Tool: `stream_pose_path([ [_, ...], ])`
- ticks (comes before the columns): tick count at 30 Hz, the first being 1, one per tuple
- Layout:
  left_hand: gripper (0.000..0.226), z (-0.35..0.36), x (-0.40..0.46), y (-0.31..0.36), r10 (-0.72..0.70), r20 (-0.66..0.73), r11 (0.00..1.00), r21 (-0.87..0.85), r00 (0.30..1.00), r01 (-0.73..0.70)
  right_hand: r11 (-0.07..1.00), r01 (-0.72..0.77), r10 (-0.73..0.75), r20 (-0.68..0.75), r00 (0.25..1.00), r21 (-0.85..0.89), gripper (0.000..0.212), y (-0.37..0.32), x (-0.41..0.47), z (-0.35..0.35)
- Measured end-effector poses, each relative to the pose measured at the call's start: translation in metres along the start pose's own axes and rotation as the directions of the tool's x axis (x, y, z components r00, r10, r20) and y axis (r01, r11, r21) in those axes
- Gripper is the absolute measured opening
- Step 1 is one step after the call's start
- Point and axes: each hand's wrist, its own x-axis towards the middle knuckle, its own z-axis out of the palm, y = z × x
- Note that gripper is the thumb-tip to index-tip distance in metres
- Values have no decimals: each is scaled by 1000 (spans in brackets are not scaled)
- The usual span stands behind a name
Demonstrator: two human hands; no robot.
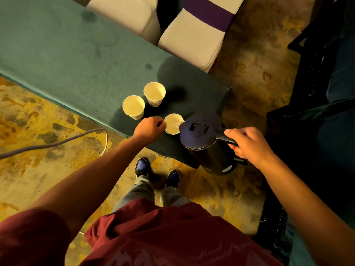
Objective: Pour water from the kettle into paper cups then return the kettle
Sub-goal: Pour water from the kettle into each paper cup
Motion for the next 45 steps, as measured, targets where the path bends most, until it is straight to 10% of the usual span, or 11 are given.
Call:
stream_pose_path([
  [31, 28, -3, -4, 4, -26, -3, 1000, -1, 1000, 26, 978, -58, 70, -56, 996, 198, 41, 6, -8, -5],
  [45, 37, -16, -14, 20, -40, -82, 997, 58, 996, 45, 911, 151, -143, -50, 988, 383, 38, 2, -18, -27],
])
